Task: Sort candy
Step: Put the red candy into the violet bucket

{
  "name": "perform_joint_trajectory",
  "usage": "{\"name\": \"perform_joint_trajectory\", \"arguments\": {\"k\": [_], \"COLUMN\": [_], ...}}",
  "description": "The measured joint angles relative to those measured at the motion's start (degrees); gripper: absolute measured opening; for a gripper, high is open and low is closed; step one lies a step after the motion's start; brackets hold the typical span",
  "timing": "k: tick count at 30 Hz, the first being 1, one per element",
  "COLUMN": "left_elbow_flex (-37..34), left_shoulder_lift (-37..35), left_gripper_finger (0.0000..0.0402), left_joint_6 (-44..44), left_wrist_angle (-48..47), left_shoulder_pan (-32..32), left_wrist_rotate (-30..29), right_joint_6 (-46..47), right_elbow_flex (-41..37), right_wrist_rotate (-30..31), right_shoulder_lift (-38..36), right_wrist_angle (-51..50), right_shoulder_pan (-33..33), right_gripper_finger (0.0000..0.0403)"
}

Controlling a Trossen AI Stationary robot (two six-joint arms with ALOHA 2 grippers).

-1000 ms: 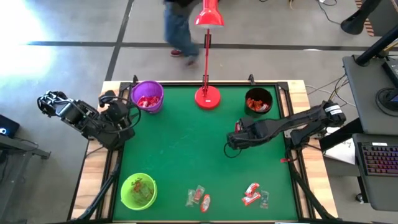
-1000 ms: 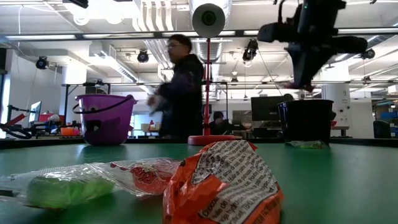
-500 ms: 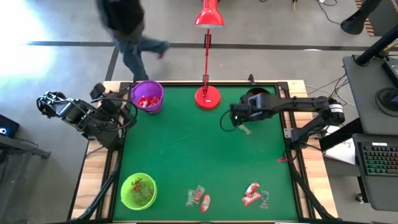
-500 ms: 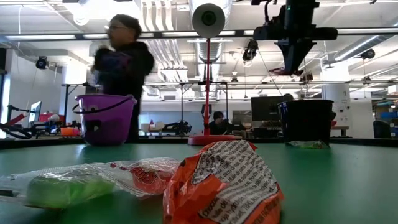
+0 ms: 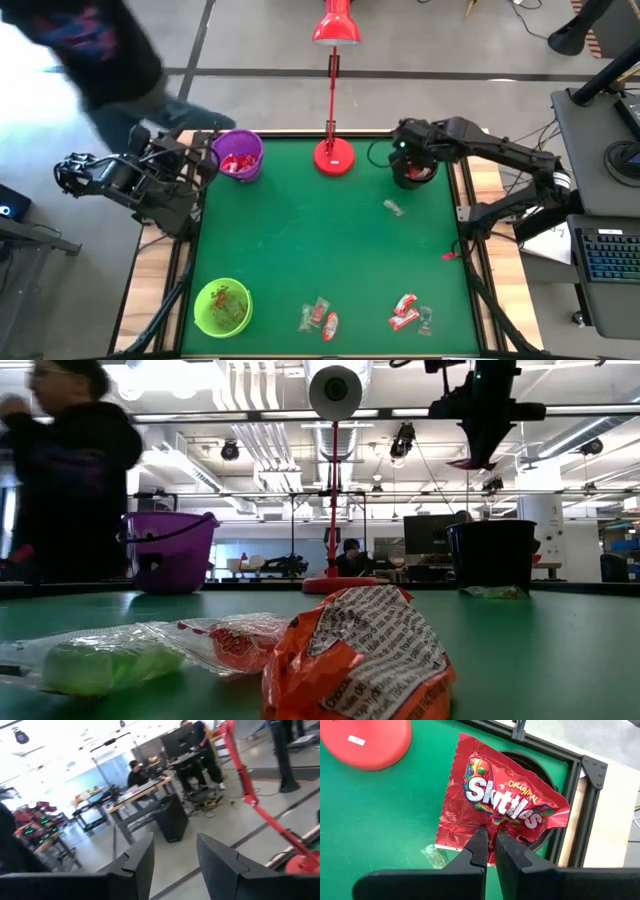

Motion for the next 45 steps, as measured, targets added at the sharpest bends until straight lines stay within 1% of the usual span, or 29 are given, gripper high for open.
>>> {"name": "perform_joint_trajectory", "arguments": {"k": [5,7,9,14,16,18,22,26,31,36,39,42,45], "left_elbow_flex": [0.0,0.0,0.0,0.0,0.0,0.0,0.0,0.0,0.0,0.0,0.0,0.0,-0.36], "left_shoulder_lift": [-0.02,-0.02,-0.02,-0.02,-0.11,-0.2,-0.79,-1.86,-3.24,-3.23,-2.0,-0.51,0.86], "left_gripper_finger": [0.013,0.013,0.013,0.013,0.013,0.013,0.013,0.0138,0.0159,0.0172,0.0173,0.0173,0.0173], "left_joint_6": [-0.23,-0.25,-0.28,-0.36,-0.34,-0.56,-2.6,-6.16,-11.03,-12.31,-11.46,-6.75,-1.74], "left_wrist_angle": [0.02,0.06,0.12,0.07,0.09,0.07,0.04,0.04,0.37,5.93,10.68,15.2,19.67], "left_shoulder_pan": [4.81,6.68,8.57,12.38,12.92,13.08,13.1,13.54,14.97,15.05,15.05,15.11,15.12], "left_wrist_rotate": [0.04,1.52,5.24,17.38,20.36,21.39,21.27,21.62,26.23,29.77,34.3,40.97,44.07], "right_joint_6": [-4.83,-6.91,-8.89,-11.42,-12.01,-12.36,-12.72,-14.29,-17.47,-18.97,-19.32,-19.81,-21.3], "right_elbow_flex": [-0.02,-0.02,-0.02,-0.02,-0.02,-0.02,0.0,0.0,0.0,0.04,0.05,1.06,3.3], "right_wrist_rotate": [-2.77,-3.8,-5.08,-8.5,-9.12,-9.3,-9.52,-10.54,-13.84,-15.17,-15.25,-15.4,-15.37], "right_shoulder_lift": [-0.81,-0.83,-0.76,-0.72,-0.72,-0.72,-0.72,-0.72,-0.7,0.05,1.34,3.49,5.77], "right_wrist_angle": [3.17,6.25,9.95,18.46,20.55,22.2,23.93,27.41,34.92,39.66,41.49,42.08,42.16], "right_shoulder_pan": [-3.6,-4.07,-4.02,-3.7,-3.35,-3.19,-3.26,-3.32,-3.33,-3.14,-2.51,-1.47,-0.04], "right_gripper_finger": [0.0012,0.0012,0.0012,0.0012,0.0012,0.0012,0.0012,0.0012,0.0012,0.0012,0.0012,0.0012,0.0012]}}
